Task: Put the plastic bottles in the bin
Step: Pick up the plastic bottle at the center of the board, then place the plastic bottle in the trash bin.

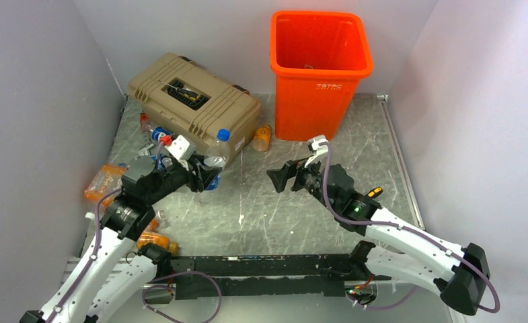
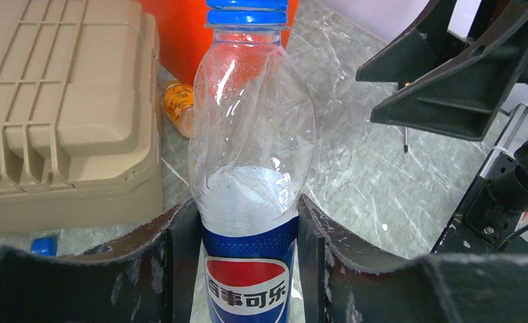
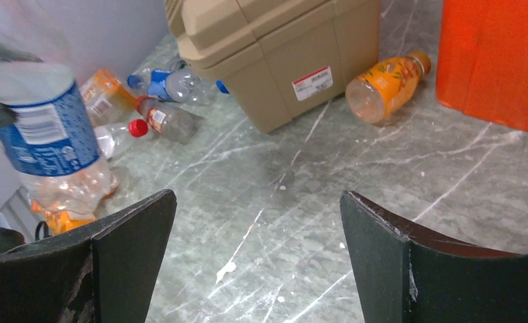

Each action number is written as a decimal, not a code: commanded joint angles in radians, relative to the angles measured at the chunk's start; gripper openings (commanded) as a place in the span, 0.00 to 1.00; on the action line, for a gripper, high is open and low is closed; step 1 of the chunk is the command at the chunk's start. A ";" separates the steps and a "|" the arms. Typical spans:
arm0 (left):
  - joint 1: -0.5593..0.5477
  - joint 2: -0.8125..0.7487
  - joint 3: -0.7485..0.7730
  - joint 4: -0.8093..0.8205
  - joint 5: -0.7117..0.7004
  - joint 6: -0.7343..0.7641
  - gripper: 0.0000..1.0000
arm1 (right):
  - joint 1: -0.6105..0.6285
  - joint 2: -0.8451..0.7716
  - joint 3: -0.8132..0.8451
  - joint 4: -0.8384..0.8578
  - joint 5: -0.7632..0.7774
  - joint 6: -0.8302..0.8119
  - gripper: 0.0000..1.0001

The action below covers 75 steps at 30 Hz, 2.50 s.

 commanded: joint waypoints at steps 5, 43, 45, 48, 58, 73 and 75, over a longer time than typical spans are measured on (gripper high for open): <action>-0.003 -0.037 -0.034 0.142 0.057 -0.009 0.49 | 0.003 0.020 0.133 -0.074 -0.135 -0.069 0.98; 0.026 -0.119 -0.092 0.322 0.363 -0.156 0.50 | 0.005 0.245 0.606 0.088 -0.551 0.093 0.99; 0.025 -0.123 -0.091 0.314 0.356 -0.151 0.50 | 0.011 0.280 0.664 0.012 -0.572 0.065 0.98; 0.024 -0.124 -0.091 0.312 0.347 -0.149 0.50 | 0.047 0.313 0.743 -0.125 -0.517 -0.017 0.95; 0.024 -0.112 -0.090 0.313 0.353 -0.153 0.50 | 0.148 0.390 0.858 -0.312 -0.338 -0.127 0.89; 0.023 -0.116 -0.091 0.313 0.357 -0.156 0.51 | 0.150 0.442 0.825 -0.203 -0.378 -0.069 0.39; 0.021 -0.120 -0.090 0.310 0.353 -0.152 0.51 | 0.150 0.446 0.825 -0.200 -0.389 -0.067 0.23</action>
